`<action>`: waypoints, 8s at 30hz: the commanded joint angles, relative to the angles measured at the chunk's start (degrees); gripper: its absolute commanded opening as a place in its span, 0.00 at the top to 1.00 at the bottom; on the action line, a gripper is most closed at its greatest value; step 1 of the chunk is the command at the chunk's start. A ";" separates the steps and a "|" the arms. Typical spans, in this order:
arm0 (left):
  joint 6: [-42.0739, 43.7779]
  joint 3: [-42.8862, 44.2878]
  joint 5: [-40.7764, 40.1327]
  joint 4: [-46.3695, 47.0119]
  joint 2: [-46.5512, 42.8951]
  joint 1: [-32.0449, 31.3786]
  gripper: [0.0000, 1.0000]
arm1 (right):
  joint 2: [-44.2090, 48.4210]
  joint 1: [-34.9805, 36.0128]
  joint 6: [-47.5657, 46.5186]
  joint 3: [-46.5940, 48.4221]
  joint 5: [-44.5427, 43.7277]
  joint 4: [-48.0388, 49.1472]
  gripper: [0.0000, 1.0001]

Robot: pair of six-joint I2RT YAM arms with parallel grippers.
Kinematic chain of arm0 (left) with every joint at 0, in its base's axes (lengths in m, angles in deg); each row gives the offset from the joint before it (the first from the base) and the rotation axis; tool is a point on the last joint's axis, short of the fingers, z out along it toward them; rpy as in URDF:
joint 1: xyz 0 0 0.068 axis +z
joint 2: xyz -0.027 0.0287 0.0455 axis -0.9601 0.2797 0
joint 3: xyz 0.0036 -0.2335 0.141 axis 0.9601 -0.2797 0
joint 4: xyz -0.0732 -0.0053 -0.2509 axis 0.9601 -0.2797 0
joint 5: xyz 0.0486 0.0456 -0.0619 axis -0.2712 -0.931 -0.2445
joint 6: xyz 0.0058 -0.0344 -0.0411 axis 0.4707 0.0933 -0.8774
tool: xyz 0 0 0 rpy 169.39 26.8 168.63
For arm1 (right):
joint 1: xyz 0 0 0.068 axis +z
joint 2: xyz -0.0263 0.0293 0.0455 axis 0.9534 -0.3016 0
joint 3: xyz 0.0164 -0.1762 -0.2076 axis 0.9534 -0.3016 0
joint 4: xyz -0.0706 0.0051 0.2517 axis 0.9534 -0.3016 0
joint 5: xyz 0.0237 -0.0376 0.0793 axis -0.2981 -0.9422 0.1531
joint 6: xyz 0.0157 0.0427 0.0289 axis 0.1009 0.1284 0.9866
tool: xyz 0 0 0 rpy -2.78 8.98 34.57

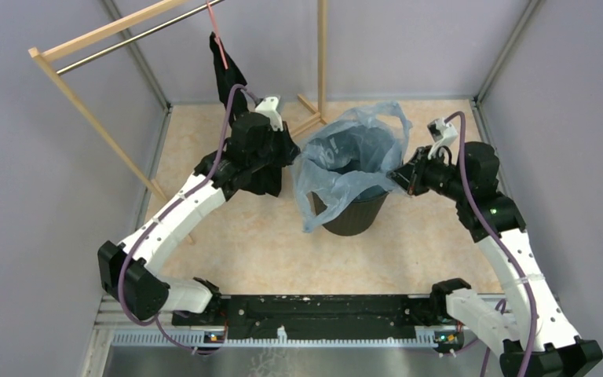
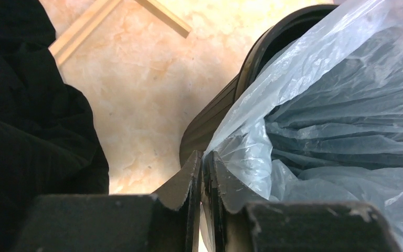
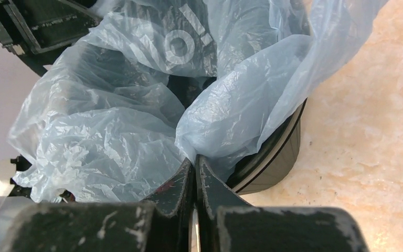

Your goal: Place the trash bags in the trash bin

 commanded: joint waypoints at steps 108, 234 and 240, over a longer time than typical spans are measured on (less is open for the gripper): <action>-3.35 -10.92 6.61 6.83 -6.72 0.61 1.00 | 9.81 3.26 -13.82 11.52 0.72 -15.48 0.14; -6.66 -8.27 11.73 4.94 -0.79 -0.57 0.43 | -43.92 -8.64 1.50 19.86 3.89 23.01 0.82; -6.23 -8.12 12.19 5.50 -0.14 -0.56 0.43 | -46.80 -8.80 4.42 13.31 10.48 27.50 0.82</action>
